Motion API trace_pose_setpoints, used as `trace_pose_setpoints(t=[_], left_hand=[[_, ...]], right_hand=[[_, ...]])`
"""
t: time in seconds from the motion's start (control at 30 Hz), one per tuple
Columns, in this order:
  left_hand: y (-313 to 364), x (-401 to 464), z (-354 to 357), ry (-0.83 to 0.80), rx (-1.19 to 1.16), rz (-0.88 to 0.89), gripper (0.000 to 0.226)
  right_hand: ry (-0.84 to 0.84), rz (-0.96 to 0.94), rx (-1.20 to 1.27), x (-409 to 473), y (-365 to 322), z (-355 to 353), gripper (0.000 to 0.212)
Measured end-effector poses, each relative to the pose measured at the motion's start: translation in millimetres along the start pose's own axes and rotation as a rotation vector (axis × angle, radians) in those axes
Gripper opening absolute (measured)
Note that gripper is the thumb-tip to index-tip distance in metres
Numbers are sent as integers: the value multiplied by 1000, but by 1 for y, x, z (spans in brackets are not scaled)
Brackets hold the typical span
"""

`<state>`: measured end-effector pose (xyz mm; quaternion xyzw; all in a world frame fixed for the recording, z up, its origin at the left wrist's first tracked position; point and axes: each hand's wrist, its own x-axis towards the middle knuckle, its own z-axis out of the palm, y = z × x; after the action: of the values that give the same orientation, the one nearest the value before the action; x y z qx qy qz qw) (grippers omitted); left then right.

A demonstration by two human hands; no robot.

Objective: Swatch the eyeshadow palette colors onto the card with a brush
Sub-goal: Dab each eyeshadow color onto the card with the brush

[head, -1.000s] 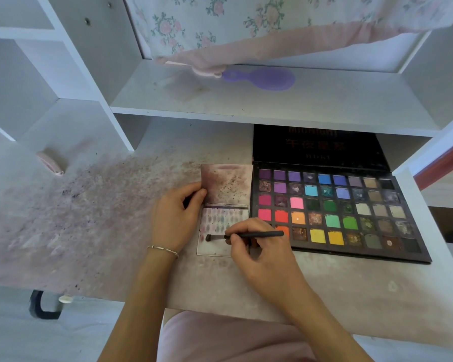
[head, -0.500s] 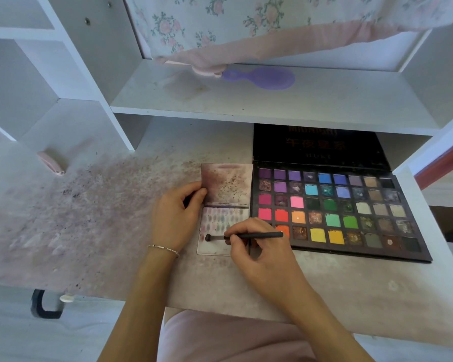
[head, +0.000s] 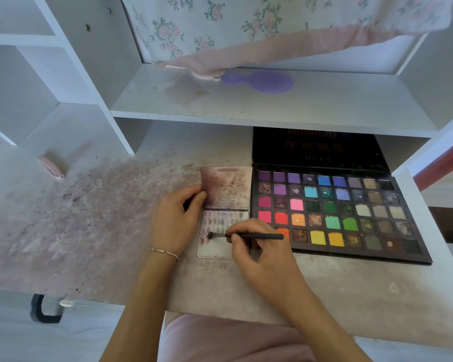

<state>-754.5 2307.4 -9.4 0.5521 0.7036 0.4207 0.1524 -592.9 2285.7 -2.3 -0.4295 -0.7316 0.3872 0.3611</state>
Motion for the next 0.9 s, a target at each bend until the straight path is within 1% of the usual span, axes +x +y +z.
trace_pose_setpoints(t=[0.1,0.2,0.3,0.43,0.53,0.6,0.7,0.8,0.83,0.9], left_hand=[[-1,0,0,-9,0,-9,19],[-1,0,0,-16,-4,-8,20],[-2,1,1,-20,3,-17,20],[-1,0,0,-10,1,-17,19],[-1,0,1,0,-15,-24,19],[-2,0,1,-2,-8,-16,20],[-3,1,1,-3,-3,-14,19],[-5,1,1,-13,2,-23,20],[-5,1,1,-13,4,-22,20],[-5,1,2,-7,8,-17,19]], right_hand=[[69,-6,92,0,1,-2,15],[114,-9,194,0,2,-4,24],[149,-22,248,-1,3,-5,18],[180,-11,293,-2,4,-7,20],[184,-6,267,-4,7,-10,20],[221,-14,225,-7,11,-17,20],[296,-62,113,-10,15,-34,12],[339,-88,28,-15,19,-52,10],[348,-87,10,-17,20,-57,11],[362,-60,-10,-20,24,-67,21]])
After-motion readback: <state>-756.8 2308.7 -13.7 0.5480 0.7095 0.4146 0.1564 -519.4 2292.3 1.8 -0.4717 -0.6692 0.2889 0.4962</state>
